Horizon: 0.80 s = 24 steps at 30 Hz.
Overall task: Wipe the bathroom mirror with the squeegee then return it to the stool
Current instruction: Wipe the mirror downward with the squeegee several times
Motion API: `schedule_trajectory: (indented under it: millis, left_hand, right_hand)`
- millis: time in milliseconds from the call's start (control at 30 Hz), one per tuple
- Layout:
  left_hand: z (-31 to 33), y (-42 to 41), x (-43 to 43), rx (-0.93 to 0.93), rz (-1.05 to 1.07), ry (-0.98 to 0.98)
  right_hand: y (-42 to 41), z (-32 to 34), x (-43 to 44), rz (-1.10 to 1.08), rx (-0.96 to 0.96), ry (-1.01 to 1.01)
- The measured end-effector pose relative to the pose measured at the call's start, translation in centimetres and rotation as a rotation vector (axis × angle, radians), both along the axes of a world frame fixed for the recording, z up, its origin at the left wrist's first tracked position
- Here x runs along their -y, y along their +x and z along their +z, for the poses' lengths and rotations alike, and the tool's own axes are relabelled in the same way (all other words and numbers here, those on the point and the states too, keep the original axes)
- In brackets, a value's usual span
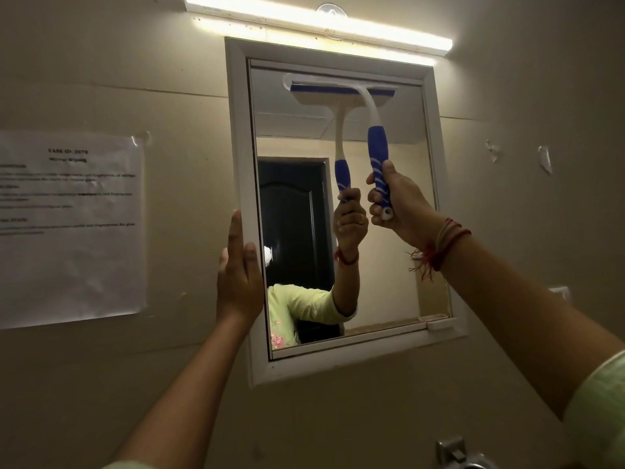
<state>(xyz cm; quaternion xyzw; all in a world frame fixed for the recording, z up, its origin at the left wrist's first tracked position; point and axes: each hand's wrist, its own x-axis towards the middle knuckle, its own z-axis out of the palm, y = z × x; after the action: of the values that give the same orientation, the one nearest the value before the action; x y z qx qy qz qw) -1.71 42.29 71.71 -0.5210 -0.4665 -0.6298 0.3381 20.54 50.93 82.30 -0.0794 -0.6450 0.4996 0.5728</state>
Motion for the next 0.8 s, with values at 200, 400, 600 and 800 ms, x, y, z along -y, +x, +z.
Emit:
schedule_trajectory:
  millis: [200, 400, 600, 800]
  left_hand:
    - [0.1, 0.3, 0.3, -0.001, -0.002, -0.023]
    - [0.1, 0.4, 0.4, 0.010, 0.003, -0.027]
    - [0.1, 0.3, 0.4, 0.011, 0.003, -0.046]
    - [0.1, 0.1, 0.0, 0.011, -0.005, -0.010]
  right_hand:
    - [0.3, -0.7, 0.0, -0.037, -0.009, -0.025]
    - [0.3, -3.2, 0.4, -0.048, 0.003, -0.024]
    - [0.5, -6.0, 1.1, 0.160, -0.048, -0.094]
    - [0.7, -7.8, 0.8, 0.145, -0.033, -0.122]
